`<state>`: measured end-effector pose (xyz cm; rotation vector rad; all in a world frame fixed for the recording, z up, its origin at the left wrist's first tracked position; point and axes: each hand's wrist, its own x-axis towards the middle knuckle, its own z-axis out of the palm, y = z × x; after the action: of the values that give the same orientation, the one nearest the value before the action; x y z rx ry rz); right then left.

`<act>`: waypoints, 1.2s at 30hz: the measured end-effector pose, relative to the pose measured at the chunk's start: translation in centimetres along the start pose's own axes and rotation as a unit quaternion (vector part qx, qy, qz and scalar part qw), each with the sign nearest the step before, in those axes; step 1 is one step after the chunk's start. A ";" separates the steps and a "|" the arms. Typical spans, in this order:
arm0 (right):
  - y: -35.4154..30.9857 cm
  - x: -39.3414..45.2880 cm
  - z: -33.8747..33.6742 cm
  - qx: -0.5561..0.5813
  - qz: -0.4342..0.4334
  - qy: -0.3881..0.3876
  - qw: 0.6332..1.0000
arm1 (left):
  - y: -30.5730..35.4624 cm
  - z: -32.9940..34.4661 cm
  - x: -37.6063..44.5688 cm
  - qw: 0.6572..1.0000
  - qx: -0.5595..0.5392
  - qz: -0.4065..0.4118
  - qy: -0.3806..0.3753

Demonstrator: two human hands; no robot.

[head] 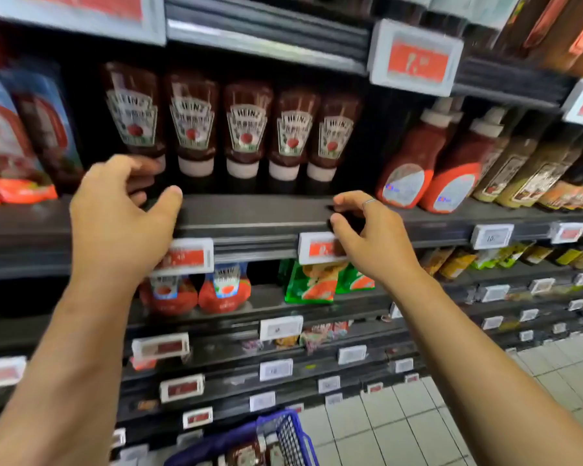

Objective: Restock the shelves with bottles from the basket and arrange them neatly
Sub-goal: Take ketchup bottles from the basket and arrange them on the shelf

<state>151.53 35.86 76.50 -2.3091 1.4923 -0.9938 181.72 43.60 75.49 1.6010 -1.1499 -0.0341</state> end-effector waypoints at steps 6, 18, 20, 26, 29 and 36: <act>4.2 -7.8 1.1 0.105 -0.134 0.057 0.984 | -1.0 -0.6 -9.0 0.986 0.024 0.123 0.107; 21.9 -29.3 15.5 0.107 0.203 -0.379 0.897 | -13.5 6.9 -35.0 0.946 0.037 -0.297 -0.123; 24.8 -33.0 18.9 0.084 0.257 -0.439 0.857 | -16.9 8.7 -39.5 0.906 0.034 -0.392 -0.156; 32.3 -41.8 31.8 0.014 0.303 -0.572 0.762 | -30.6 14.1 -52.5 0.763 0.086 -0.587 -0.256; 35.6 -45.5 39.9 0.126 0.461 -0.529 0.701 | -38.7 18.5 -57.5 0.664 -0.003 -0.726 -0.179; 42.7 -49.0 57.6 0.323 0.651 -0.375 0.576 | -56.8 27.2 -65.1 0.575 -0.130 -0.802 -0.091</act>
<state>145.04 48.88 -9.09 -0.4712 1.4410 0.0154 168.80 62.79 -12.10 1.8301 0.5574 -1.4928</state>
